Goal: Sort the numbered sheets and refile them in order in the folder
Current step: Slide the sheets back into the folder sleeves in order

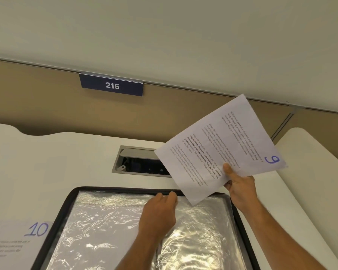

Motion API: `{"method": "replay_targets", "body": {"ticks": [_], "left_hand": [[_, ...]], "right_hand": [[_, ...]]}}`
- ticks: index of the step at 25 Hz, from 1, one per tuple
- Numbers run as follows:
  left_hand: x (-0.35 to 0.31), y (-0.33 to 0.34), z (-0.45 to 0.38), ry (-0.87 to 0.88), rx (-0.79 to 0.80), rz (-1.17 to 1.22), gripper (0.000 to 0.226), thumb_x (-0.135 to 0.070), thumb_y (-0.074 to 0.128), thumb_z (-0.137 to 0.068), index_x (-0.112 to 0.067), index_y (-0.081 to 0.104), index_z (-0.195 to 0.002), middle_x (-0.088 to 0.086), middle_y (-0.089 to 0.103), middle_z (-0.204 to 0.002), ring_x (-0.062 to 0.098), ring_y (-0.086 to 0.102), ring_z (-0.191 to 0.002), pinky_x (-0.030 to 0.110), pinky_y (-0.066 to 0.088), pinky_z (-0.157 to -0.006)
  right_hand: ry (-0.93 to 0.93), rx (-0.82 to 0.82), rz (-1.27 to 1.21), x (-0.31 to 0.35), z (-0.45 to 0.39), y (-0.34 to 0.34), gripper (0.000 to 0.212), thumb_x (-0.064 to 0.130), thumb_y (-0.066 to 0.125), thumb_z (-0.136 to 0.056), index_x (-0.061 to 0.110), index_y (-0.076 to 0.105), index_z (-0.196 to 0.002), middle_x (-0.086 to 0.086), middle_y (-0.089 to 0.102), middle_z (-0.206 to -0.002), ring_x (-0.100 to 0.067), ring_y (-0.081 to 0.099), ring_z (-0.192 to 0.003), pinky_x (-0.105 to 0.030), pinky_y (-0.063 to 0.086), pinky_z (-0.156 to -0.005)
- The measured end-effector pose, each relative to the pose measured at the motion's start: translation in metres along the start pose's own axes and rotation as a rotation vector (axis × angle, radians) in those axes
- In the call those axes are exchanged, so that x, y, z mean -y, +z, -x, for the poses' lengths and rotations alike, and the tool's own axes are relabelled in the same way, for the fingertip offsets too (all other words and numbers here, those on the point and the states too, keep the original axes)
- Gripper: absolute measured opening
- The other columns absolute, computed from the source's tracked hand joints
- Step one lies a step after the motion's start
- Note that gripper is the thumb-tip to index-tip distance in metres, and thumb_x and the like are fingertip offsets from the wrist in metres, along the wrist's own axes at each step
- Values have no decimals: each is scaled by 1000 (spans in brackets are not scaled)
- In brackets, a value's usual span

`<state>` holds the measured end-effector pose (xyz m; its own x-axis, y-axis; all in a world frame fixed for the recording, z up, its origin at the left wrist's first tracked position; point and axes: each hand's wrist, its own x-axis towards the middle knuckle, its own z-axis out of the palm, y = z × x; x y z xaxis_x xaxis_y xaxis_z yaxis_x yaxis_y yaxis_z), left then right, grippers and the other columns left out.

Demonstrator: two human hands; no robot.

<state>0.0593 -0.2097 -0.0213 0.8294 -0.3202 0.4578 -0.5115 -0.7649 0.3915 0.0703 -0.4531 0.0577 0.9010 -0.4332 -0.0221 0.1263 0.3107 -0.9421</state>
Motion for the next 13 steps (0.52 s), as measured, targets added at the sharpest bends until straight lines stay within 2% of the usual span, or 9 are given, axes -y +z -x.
{"method": "replay_targets", "body": {"ticks": [3,6,7,9,10,13], "left_hand": [[2,3,0,38,-3,17,33,-13,86,-70,-24,56,-78,-10,52,-64,8,41,-54,18,28,-49],[5,4,-2,57,-42,96,24,-14,85,-73,-18,63,-81,-4,60,-83,10,51,-64,18,43,-50],[6,5,-2,51,-49,125,23,-14,85,-73,-17,63,-80,-3,60,-84,10,53,-64,20,47,-49],[9,7,-3,34,-23,177,25,-14,84,-74,-19,61,-80,-7,59,-83,9,53,-63,23,50,-48],[9,7,-4,15,5,191,25,-16,82,-77,-22,58,-82,-10,58,-83,7,53,-64,23,51,-48],[8,-3,-13,-83,178,159,12,-29,62,-94,-29,50,-92,-15,60,-88,5,55,-71,26,54,-63]], "right_hand": [[22,58,62,-3,-1,-11,64,11,70,-82,19,52,-143,-3,69,-128,-23,68,-114,-44,59,-88],[82,110,178,-1,-8,-20,63,16,78,-75,17,58,-136,-6,71,-124,-25,69,-111,-38,62,-79],[96,128,226,1,-11,-22,65,21,84,-69,17,61,-130,-7,72,-121,-26,70,-108,-36,62,-76],[105,163,332,6,-19,-23,87,39,99,-45,16,66,-121,-7,75,-115,-27,72,-103,-36,62,-73],[106,173,373,8,-24,-24,97,47,100,-34,16,66,-119,-8,75,-113,-28,72,-102,-39,63,-74],[119,203,441,12,-36,-23,104,54,99,-25,13,68,-116,-9,76,-111,-29,73,-101,-44,63,-79]]}}
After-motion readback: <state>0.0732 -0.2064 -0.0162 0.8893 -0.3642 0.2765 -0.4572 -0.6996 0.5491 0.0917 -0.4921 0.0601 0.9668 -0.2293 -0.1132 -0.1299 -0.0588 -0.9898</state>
